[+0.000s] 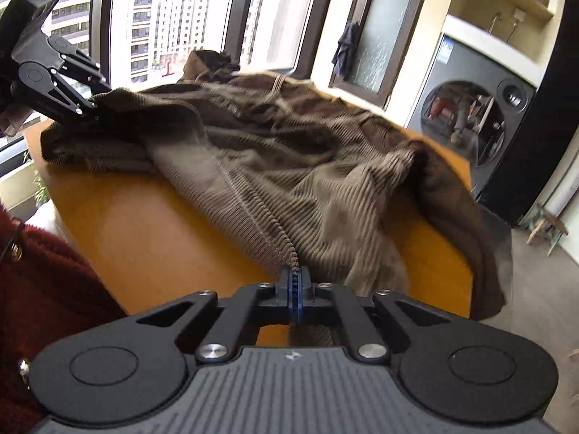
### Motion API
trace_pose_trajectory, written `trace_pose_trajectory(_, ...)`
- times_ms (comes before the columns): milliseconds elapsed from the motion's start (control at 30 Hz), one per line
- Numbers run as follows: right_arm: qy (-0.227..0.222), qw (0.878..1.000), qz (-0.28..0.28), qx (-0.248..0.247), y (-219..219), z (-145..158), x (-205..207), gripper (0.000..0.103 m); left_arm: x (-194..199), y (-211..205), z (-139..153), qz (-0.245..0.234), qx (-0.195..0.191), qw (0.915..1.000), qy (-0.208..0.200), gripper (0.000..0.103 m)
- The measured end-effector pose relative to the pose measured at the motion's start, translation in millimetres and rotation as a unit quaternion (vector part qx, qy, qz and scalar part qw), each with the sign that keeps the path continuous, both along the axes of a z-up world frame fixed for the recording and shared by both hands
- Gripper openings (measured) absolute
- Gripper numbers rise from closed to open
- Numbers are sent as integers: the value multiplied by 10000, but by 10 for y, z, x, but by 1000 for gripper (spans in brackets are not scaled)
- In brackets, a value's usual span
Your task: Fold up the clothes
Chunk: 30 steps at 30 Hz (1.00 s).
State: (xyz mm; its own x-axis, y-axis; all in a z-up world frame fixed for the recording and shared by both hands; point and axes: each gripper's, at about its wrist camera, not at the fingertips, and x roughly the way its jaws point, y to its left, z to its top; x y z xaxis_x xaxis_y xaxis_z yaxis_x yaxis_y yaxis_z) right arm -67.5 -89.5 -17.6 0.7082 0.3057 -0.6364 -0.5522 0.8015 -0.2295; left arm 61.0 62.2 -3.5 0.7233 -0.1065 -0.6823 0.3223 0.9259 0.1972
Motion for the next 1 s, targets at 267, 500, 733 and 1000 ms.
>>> trace_pose_trajectory(267, -1172, 9909, -643, -137, -37, 542, 1060, 2, 958, 340, 294, 1025, 49, 9924, -683, 46)
trace_pose_trajectory(500, -1163, 9812, -1525, 228, -201, 596, 1456, 43, 1033, 618, 204, 1497, -141, 9878, -409, 79)
trace_pose_trajectory(733, 487, 9794, 44, 1958, -130, 717, 561, 61, 493, 765, 477, 869, -2585, 9620, -118, 91)
trace_pose_trajectory(1000, 2614, 9289, 246, 2613, 585, -134, 727, 32, -61, 112, 230, -123, -2597, 9633, 667, 87)
